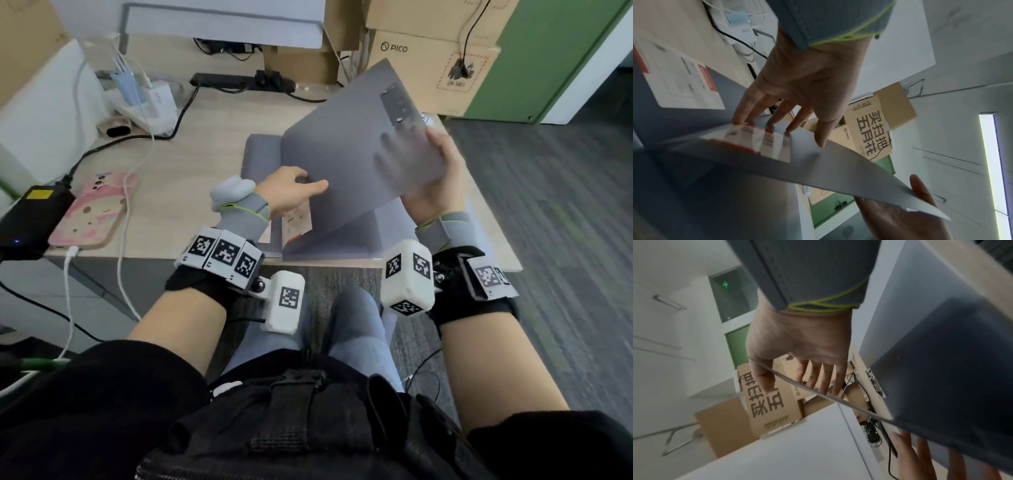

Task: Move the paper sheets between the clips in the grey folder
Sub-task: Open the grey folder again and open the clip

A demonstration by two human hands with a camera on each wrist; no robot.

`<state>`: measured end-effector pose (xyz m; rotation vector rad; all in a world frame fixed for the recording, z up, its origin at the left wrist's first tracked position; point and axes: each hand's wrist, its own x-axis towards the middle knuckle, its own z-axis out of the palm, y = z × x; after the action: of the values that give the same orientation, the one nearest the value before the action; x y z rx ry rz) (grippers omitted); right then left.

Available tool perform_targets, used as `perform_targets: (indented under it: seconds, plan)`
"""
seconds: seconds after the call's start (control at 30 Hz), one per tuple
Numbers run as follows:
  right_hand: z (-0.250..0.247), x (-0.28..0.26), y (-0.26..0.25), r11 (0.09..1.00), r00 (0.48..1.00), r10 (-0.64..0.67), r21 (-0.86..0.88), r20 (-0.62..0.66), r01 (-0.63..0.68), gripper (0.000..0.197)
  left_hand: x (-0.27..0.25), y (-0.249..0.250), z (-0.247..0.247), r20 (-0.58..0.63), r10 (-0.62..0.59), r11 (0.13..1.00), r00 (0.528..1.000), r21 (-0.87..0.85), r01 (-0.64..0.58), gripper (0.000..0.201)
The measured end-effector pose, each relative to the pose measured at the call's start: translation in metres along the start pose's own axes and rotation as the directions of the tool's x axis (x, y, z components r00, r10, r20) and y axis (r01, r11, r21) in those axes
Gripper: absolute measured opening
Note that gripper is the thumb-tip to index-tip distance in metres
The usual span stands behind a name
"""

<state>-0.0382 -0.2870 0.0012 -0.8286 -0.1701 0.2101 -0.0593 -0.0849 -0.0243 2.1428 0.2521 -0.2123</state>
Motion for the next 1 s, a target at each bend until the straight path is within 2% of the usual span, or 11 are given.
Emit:
perform_targets:
  seconds: [0.1,0.2,0.27,0.3,0.43,0.53,0.63,0.73,0.83,0.93,1.0]
  plan:
    - [0.024,-0.001,-0.005,1.000,0.996,-0.017,0.005,0.084,0.017,0.028,-0.004,0.005,-0.001,0.032,0.000,0.995,1.000,-0.100,0.003,0.056]
    - [0.060,0.002,0.002,0.989,0.990,0.013,-0.146,0.139,0.007,0.057,-0.013,0.006,-0.013,0.088,0.021,0.985,0.996,-0.170,-0.006,0.052]
    - [0.085,0.000,0.009,0.954,0.989,0.022,-0.299,0.149,0.024,0.089,-0.020,0.006,-0.022,0.129,0.044,0.966,0.991,-0.256,-0.010,0.051]
    - [0.096,0.002,0.014,0.925,0.990,0.034,-0.380,0.136,0.020,0.093,-0.023,0.004,-0.029,0.128,0.060,0.950,0.990,-0.313,-0.017,0.050]
    - [0.122,0.020,0.048,0.825,0.980,0.093,-0.564,0.178,0.024,0.050,-0.037,-0.010,-0.063,-0.042,0.107,0.833,0.993,-0.542,-0.112,0.054]
    - [0.134,0.023,0.069,0.741,0.973,0.090,-0.667,0.210,0.076,0.061,-0.045,-0.016,-0.090,-0.167,0.106,0.752,0.980,-0.631,-0.189,0.056]
    - [0.143,0.032,0.098,0.688,0.970,0.117,-0.722,0.212,0.075,0.073,-0.053,-0.031,-0.115,-0.248,0.116,0.722,0.962,-0.644,-0.253,0.067]
    - [0.146,0.040,0.123,0.613,0.970,0.168,-0.789,0.175,0.036,0.064,-0.061,-0.051,-0.128,-0.217,0.106,0.738,0.971,-0.637,-0.222,0.060]
    - [0.144,0.050,0.147,0.569,0.959,0.265,-0.820,0.104,-0.068,0.062,-0.065,-0.074,-0.138,-0.209,0.041,0.704,0.977,-0.687,-0.176,0.055]
    - [0.142,0.053,0.161,0.545,0.948,0.316,-0.825,0.037,-0.149,0.054,-0.064,-0.105,-0.147,-0.197,-0.086,0.655,0.977,-0.750,-0.094,0.060]
    - [0.138,0.059,0.172,0.514,0.929,0.371,-0.834,0.006,-0.200,0.051,-0.065,-0.120,-0.152,-0.182,-0.187,0.713,0.965,-0.701,0.006,0.040]
